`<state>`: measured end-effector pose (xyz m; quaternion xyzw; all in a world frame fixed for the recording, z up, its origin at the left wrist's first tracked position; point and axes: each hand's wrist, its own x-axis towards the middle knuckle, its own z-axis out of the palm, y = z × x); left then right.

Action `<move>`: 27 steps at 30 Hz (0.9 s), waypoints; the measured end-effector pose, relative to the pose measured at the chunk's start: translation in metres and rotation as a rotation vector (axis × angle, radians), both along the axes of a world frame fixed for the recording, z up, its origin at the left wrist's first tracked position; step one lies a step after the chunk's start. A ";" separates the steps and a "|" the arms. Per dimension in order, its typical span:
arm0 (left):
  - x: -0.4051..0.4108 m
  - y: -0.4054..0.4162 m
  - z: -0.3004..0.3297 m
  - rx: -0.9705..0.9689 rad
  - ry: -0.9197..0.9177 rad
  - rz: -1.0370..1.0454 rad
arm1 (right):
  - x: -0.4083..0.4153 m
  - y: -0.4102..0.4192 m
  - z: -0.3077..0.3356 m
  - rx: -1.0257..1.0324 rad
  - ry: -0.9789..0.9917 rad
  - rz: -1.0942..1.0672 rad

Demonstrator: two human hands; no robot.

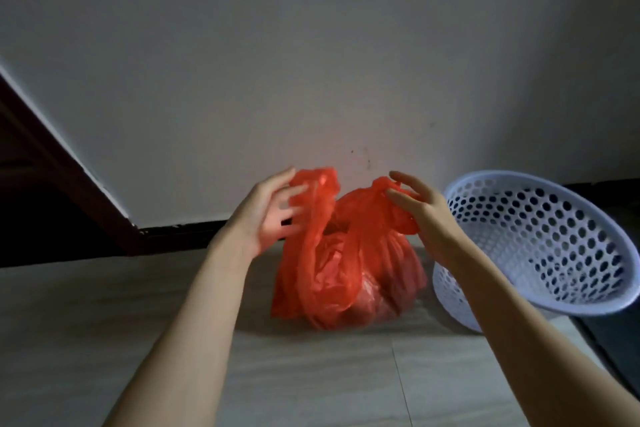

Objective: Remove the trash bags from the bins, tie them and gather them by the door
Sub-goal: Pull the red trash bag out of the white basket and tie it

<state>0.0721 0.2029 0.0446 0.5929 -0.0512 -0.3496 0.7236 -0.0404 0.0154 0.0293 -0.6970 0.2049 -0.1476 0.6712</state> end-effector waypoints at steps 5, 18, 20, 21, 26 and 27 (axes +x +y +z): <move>0.004 0.001 0.009 -0.098 -0.290 0.241 | -0.007 -0.014 0.010 0.235 -0.028 0.046; -0.004 0.029 0.013 0.502 -0.688 -0.888 | -0.006 0.004 -0.034 -0.489 -0.001 0.093; -0.010 0.019 0.016 0.761 -0.770 -0.974 | 0.010 0.004 -0.038 -0.523 -0.031 0.132; -0.012 0.017 0.011 0.878 -0.813 -0.952 | 0.017 0.006 -0.040 -0.534 -0.026 0.151; -0.031 0.004 -0.012 0.984 -1.155 -0.844 | 0.031 0.009 -0.055 -0.620 0.089 0.126; -0.030 0.003 -0.013 0.888 -1.170 -0.792 | 0.030 0.008 -0.057 -0.591 0.088 0.110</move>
